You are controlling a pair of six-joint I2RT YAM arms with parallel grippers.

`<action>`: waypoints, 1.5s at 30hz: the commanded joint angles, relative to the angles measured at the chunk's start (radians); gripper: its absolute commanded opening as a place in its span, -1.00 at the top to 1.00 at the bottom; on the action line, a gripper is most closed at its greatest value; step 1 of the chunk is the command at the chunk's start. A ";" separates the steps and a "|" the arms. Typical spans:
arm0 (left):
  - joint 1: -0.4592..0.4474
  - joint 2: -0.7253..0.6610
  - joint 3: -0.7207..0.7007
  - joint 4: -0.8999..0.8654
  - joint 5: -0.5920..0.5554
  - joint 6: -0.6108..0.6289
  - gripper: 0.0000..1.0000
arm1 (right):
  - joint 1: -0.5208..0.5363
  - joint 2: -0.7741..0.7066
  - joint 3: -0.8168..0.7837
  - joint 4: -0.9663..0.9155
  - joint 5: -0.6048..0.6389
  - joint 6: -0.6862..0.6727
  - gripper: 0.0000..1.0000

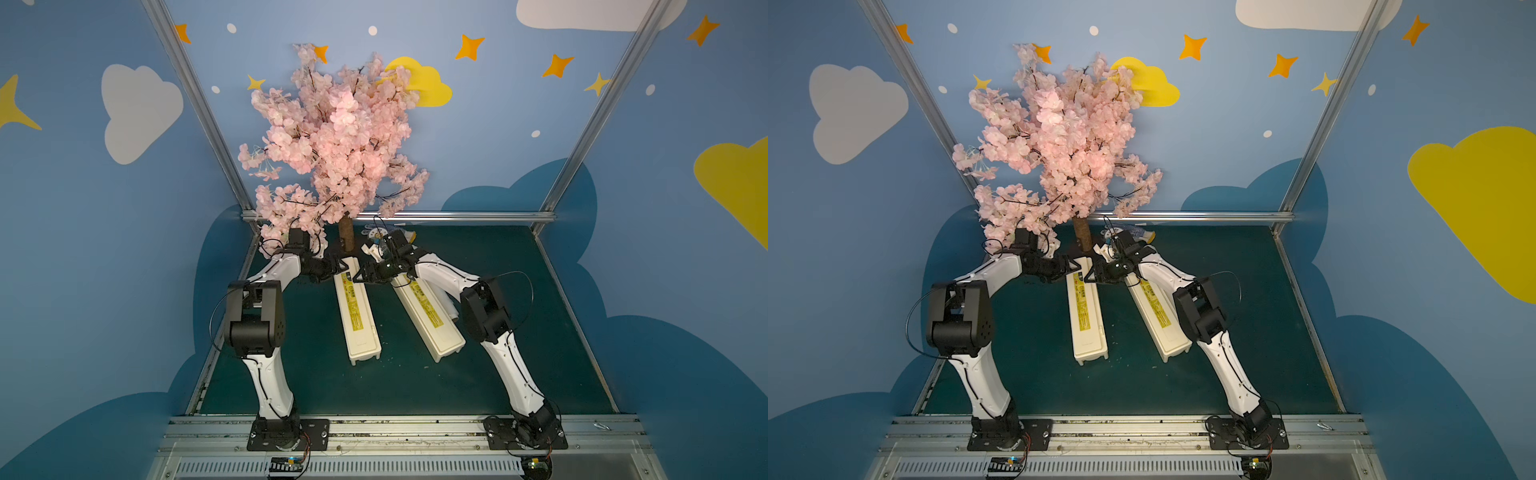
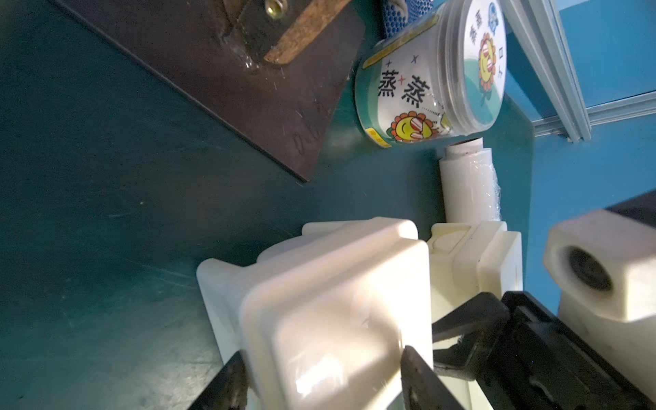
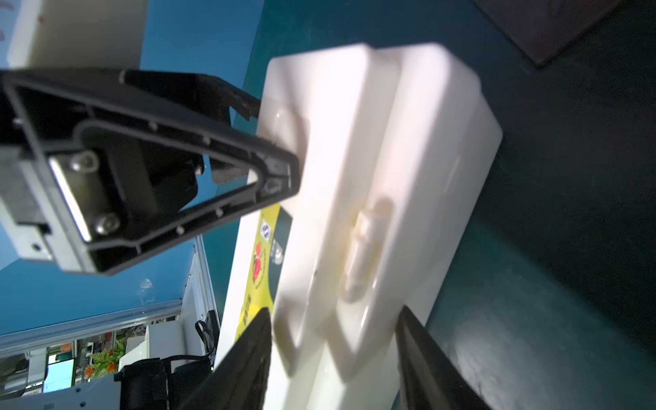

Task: Put plastic wrap rolls into dispensers
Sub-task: Close the lid on the plastic wrap cutting box.

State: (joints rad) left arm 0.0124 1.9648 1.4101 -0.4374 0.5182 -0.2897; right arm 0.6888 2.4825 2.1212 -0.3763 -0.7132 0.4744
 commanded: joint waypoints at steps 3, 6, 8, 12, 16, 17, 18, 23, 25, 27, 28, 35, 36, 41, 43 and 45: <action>-0.082 0.096 -0.001 -0.203 0.000 0.128 -0.31 | 0.012 0.060 0.031 0.059 -0.041 0.065 -0.02; -0.110 0.115 0.032 -0.241 0.015 0.165 -0.32 | 0.040 0.039 -0.005 0.053 -0.044 0.058 0.09; -0.119 0.122 0.041 -0.268 0.026 0.184 -0.32 | 0.067 0.007 -0.055 0.055 -0.047 0.036 0.13; -0.122 0.105 0.011 -0.280 0.043 0.209 -0.32 | 0.113 -0.077 -0.193 0.097 -0.053 0.032 0.16; -0.126 0.112 0.017 -0.312 0.045 0.236 -0.33 | 0.133 -0.134 -0.308 0.179 -0.102 0.081 0.17; -0.127 0.119 0.026 -0.325 0.051 0.240 -0.33 | 0.138 -0.138 -0.311 0.172 -0.113 0.076 0.16; -0.131 0.123 0.032 -0.331 0.049 0.241 -0.33 | 0.141 -0.140 -0.311 0.166 -0.116 0.071 0.17; -0.159 0.139 0.039 -0.340 0.042 0.242 -0.34 | 0.145 -0.148 -0.281 0.121 -0.105 0.040 0.11; -0.170 0.140 0.037 -0.345 0.027 0.242 -0.34 | 0.129 -0.165 -0.298 0.115 -0.021 0.041 -0.01; -0.173 0.136 0.029 -0.344 0.020 0.238 -0.34 | 0.095 -0.170 -0.320 0.155 0.029 0.086 -0.03; -0.173 0.132 0.021 -0.341 0.012 0.233 -0.33 | 0.075 -0.162 -0.323 0.183 0.034 0.116 -0.03; -0.174 0.114 -0.013 -0.337 -0.022 0.211 -0.34 | 0.029 -0.046 -0.170 0.177 0.005 0.167 0.03; -0.174 0.111 -0.016 -0.339 -0.026 0.210 -0.34 | 0.029 -0.043 -0.178 0.210 0.008 0.185 0.05; -0.174 0.115 -0.034 -0.340 -0.042 0.202 -0.34 | 0.033 0.045 -0.070 0.180 -0.011 0.197 0.10; -0.175 0.115 -0.036 -0.337 -0.044 0.196 -0.34 | 0.035 0.071 -0.045 0.157 -0.013 0.199 0.18; -0.173 0.112 -0.034 -0.336 -0.047 0.190 -0.35 | 0.037 0.079 -0.040 0.124 0.008 0.192 0.27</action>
State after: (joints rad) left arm -0.0406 1.9755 1.4551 -0.6239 0.4915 -0.1246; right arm 0.6640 2.4866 2.0605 -0.2825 -0.7612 0.6998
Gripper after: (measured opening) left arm 0.673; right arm 0.434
